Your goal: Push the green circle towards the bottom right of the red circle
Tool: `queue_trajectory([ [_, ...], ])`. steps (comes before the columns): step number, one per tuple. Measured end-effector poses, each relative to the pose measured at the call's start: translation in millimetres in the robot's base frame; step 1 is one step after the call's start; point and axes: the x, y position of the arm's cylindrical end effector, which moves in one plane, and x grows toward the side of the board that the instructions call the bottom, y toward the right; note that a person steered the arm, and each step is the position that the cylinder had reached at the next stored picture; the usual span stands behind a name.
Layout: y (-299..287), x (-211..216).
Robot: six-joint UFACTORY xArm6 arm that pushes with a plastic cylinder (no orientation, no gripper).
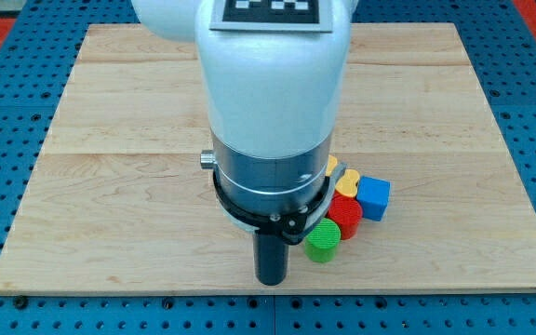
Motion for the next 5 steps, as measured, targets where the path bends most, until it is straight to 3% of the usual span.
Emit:
queue_trajectory([
  [3, 8.0, -7.8],
  [5, 154.3, -13.2],
])
